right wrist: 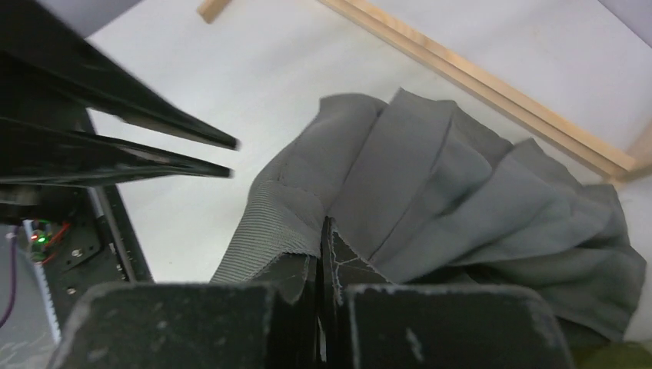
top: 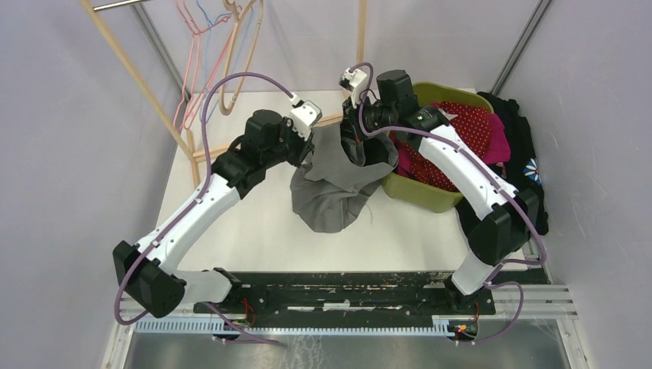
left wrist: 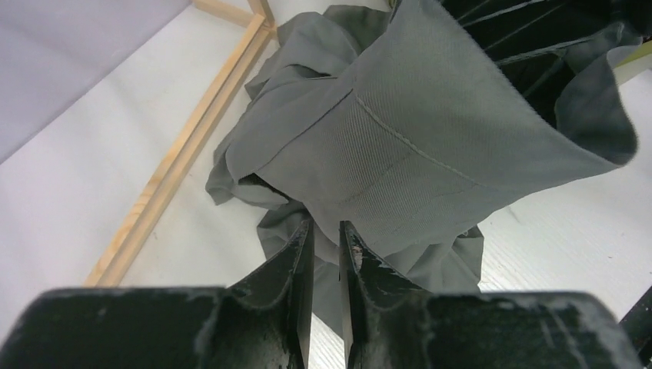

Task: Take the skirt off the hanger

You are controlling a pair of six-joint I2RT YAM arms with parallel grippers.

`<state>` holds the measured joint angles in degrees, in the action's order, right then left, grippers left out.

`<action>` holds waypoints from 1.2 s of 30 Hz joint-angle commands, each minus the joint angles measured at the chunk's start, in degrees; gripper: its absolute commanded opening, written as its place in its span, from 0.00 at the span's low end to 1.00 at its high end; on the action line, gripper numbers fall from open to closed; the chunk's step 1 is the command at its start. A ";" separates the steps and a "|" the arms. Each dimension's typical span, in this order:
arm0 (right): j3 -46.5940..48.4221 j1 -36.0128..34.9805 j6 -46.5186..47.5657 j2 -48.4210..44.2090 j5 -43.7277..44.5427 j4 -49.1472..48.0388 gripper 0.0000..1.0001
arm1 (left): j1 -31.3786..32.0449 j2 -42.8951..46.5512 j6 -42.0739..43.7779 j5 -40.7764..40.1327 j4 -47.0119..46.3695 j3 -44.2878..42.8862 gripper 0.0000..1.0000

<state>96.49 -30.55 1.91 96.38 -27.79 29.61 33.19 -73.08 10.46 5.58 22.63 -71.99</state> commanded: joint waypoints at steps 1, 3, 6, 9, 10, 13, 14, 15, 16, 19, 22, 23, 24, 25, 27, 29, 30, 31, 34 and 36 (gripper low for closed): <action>2.52 -0.63 -4.44 -4.95 -10.56 -5.26 0.01 | -0.01 -2.27 -2.64 3.95 -6.49 0.55 0.26; 0.16 -0.60 -6.10 -5.10 -10.08 -6.11 0.01 | 0.07 -3.18 -2.93 7.13 -6.50 -0.64 0.41; -2.05 -0.93 -5.09 -4.76 -8.54 -5.52 0.01 | 0.03 -2.31 -4.87 13.48 -9.39 0.05 0.56; -2.03 -1.08 -4.05 -3.86 -7.25 -4.64 0.01 | 0.03 -1.09 -8.67 18.11 -11.89 1.26 0.80; -1.89 -1.07 -3.85 -3.43 -7.13 -4.45 0.01 | 0.03 -0.53 -9.98 19.32 -12.95 1.70 0.89; -1.64 -1.11 -3.93 -1.94 -7.15 -4.13 0.01 | 0.03 1.58 -14.14 21.71 -18.55 4.51 0.97; -1.72 -1.22 -3.89 -1.80 -7.23 -4.12 0.01 | 0.03 2.04 -15.60 21.55 -21.30 5.95 1.00; -1.74 -1.47 -3.79 -1.81 -7.30 -4.12 0.01 | 0.03 2.17 -16.40 21.24 -23.32 7.95 0.99; -1.68 -1.62 -3.68 -1.84 -7.46 -4.04 0.01 | 0.03 1.85 -16.73 21.20 -24.81 8.95 0.99; -0.91 -1.98 -3.66 -2.21 -7.59 -3.66 0.01 | 0.03 -0.96 -18.27 21.41 -29.30 10.84 0.99; -0.02 -2.55 -2.95 -2.98 -8.29 -2.46 0.01 | 0.04 -3.68 -19.46 20.87 -33.68 12.36 0.99; 0.13 -2.91 -2.77 -3.48 -8.71 -2.06 0.01 | 0.03 -4.72 -19.53 20.54 -34.80 12.59 0.99; 0.18 -3.23 -2.63 -3.98 -9.30 -1.74 0.01 | 0.03 -5.64 -19.82 20.32 -35.85 12.68 0.99; 0.11 -3.69 -2.48 -4.50 -9.75 -1.48 0.01 | 0.03 -6.66 -19.78 20.26 -36.60 12.61 0.99; 0.26 -4.59 -1.86 -5.44 -10.37 -0.71 0.01 | 0.06 -8.20 -19.57 20.01 -36.50 11.41 0.99; 0.61 -4.72 -1.11 -6.40 -9.81 0.12 0.01 | 0.04 -8.96 -18.57 20.10 -34.58 9.62 0.77; 0.96 -4.70 -0.36 -6.66 -8.88 0.83 0.01 | 0.03 -9.22 -17.51 20.23 -32.51 8.03 0.41; 1.47 -4.72 0.62 -6.86 -7.94 1.58 0.01 | 0.03 -9.42 -16.50 19.63 -30.18 6.84 0.08; 2.05 -4.71 2.10 -7.14 -1.80 2.42 0.02 | 0.08 -8.24 -12.91 14.29 -22.42 3.31 0.03; 1.76 -4.77 3.14 -6.89 6.33 3.29 0.18 | 0.03 -6.68 -9.54 7.77 -17.30 -0.30 0.03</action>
<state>95.59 -33.67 2.94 92.53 -29.69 31.83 33.39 -82.46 -5.63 23.92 -0.89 -64.01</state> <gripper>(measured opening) 0.060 0.082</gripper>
